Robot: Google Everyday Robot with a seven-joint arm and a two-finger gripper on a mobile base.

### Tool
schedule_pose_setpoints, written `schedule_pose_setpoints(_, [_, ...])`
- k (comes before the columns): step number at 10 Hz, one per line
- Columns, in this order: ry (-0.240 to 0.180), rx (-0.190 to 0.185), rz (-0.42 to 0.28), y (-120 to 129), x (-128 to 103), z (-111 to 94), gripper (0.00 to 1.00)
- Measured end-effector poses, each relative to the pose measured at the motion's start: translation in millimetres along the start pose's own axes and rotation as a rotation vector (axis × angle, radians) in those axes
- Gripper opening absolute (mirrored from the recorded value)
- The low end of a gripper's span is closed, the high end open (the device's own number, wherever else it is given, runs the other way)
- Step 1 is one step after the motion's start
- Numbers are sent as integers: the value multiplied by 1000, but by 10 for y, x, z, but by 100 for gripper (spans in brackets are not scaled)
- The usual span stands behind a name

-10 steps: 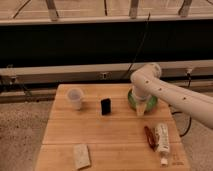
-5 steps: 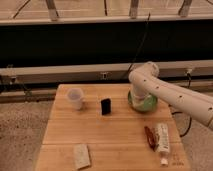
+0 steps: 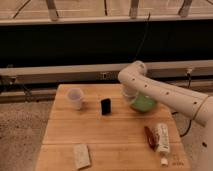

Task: Knock the eraser over

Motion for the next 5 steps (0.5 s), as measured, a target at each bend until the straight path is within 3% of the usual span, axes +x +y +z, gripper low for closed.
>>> schedule_pose_setpoints(3, [-1, -3, -21, -37, 29, 31, 1])
schedule_pose_setpoints(5, [-8, 1, -51, -130, -163, 39, 1])
